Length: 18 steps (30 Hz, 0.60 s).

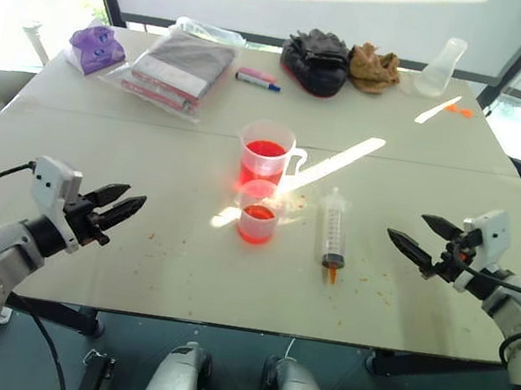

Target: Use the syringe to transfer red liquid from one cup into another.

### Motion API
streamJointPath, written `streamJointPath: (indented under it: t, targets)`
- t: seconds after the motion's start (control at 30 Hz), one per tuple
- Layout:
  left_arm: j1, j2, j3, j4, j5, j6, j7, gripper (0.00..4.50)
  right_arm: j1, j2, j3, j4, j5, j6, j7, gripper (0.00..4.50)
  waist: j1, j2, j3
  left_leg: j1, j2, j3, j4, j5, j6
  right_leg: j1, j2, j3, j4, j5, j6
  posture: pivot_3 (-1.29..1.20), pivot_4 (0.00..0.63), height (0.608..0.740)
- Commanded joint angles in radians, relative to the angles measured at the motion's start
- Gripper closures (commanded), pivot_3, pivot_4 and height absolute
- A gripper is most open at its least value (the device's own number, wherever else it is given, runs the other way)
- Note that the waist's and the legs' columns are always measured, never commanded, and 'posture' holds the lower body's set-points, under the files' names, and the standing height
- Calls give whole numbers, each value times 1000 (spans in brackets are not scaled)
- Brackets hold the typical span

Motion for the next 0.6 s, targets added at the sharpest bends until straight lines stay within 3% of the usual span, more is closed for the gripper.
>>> streamJointPath:
  t: [0.03,0.6]
  targets:
    - [-14,3,3,-17,7,-23,-1,2248,-15,12,4,-19,-8,-20,-11,38,0,0,0,0,0,0,0,0,0,0,0,0,0,0,0,0,150,740]
    - [-40,-8,24,-7,3,-19,8,2248,-70,29,12,-27,-3,133,-112,38,0,0,0,-1,0,0,0,0,0,-1,0,0,0,0,-1,0,150,740]
